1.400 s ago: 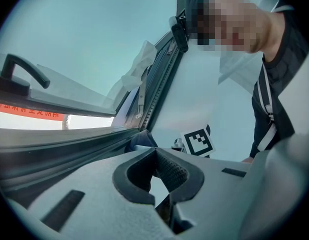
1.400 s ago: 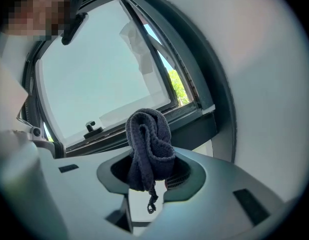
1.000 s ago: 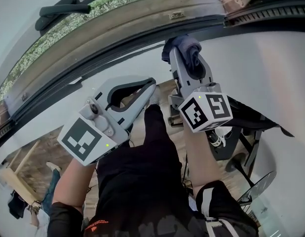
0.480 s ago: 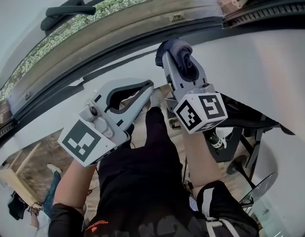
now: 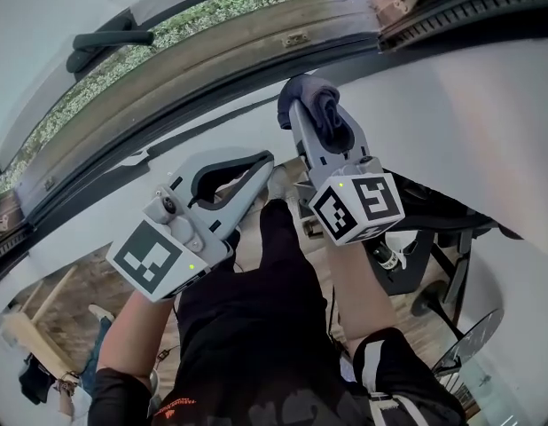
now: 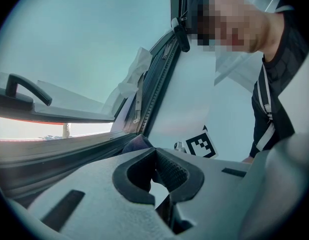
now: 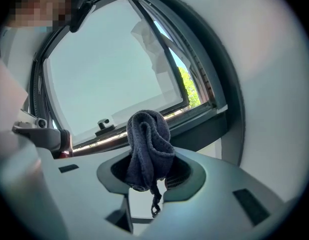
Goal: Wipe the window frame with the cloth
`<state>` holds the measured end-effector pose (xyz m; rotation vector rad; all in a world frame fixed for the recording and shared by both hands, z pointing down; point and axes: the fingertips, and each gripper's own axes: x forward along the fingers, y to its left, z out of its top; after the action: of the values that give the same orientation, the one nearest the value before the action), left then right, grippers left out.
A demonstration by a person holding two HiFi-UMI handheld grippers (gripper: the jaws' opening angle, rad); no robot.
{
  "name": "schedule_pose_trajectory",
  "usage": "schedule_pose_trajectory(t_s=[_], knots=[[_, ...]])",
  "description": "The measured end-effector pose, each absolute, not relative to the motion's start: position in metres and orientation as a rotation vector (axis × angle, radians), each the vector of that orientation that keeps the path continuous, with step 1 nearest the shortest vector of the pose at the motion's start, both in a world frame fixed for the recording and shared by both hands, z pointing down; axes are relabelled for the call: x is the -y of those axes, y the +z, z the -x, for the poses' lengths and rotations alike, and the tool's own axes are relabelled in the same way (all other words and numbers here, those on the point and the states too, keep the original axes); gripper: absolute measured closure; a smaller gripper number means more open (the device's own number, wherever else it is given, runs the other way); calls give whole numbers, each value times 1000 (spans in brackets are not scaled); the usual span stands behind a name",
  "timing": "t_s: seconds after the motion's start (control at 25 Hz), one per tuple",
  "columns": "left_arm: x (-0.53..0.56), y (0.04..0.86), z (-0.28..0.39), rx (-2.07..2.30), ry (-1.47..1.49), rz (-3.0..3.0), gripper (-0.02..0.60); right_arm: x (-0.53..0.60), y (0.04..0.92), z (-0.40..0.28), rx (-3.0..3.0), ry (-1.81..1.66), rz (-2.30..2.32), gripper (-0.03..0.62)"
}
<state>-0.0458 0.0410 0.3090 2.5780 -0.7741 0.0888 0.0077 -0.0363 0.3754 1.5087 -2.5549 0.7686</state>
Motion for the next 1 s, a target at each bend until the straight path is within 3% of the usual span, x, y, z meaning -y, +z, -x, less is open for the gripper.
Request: schedule_pose_trajectory(t_s=[1.0], knots=[[2, 243, -39, 660, 35, -2707, 561, 80, 262, -132, 2544, 506, -1827, 474]])
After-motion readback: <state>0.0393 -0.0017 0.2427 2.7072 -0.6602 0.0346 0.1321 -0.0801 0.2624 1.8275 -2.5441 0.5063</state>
